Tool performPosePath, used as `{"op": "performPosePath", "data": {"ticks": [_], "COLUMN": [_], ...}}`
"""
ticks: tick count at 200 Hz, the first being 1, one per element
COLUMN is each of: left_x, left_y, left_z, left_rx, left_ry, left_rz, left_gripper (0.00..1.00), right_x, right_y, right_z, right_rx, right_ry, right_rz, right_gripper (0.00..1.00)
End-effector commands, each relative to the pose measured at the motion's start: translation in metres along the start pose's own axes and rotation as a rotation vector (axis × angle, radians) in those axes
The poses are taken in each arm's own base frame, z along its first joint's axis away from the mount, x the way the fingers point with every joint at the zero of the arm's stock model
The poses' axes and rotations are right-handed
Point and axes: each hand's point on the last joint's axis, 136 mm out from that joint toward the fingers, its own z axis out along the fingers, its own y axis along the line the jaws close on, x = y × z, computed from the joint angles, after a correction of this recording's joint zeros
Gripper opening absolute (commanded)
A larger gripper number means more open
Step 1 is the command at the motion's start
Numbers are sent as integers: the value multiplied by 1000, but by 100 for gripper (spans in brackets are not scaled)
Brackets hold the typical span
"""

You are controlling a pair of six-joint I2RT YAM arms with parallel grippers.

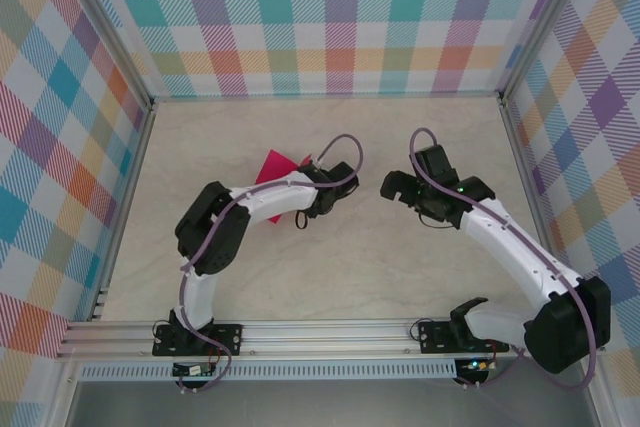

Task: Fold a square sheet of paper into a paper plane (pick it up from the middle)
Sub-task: Turn over the paper at the center of the table.

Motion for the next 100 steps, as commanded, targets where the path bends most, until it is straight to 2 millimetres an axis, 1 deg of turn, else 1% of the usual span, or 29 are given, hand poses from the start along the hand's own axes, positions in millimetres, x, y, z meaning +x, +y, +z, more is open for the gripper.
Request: {"op": "performPosePath", "data": {"ticks": [1, 9, 27, 43, 60, 89, 100], "left_x": [-20, -18, -11, -4, 0, 3, 4], "left_y": [-8, -21, -56, -76, -88, -101, -103], "left_z": [-14, -11, -8, -7, -8, -10, -13], "left_rx": [-30, -15, 52, 84, 109, 174, 191], "left_ry": [-84, -78, -50, -32, -27, -14, 1], "left_rz": [-27, -14, 25, 42, 39, 24, 20], "left_gripper": [0, 0, 1, 1, 3, 10, 16], "right_x": [3, 1, -1, -3, -4, -6, -7], "right_y": [-16, -18, -21, -21, -22, -22, -22], "right_z": [-3, -4, -5, -7, -7, -7, -7], "right_rx": [52, 57, 64, 61, 59, 57, 53], "right_ry": [5, 4, 3, 3, 4, 9, 15], "right_rz": [21, 24, 33, 36, 38, 50, 67], "right_gripper": [100, 100, 100, 100, 100, 100, 100]}}
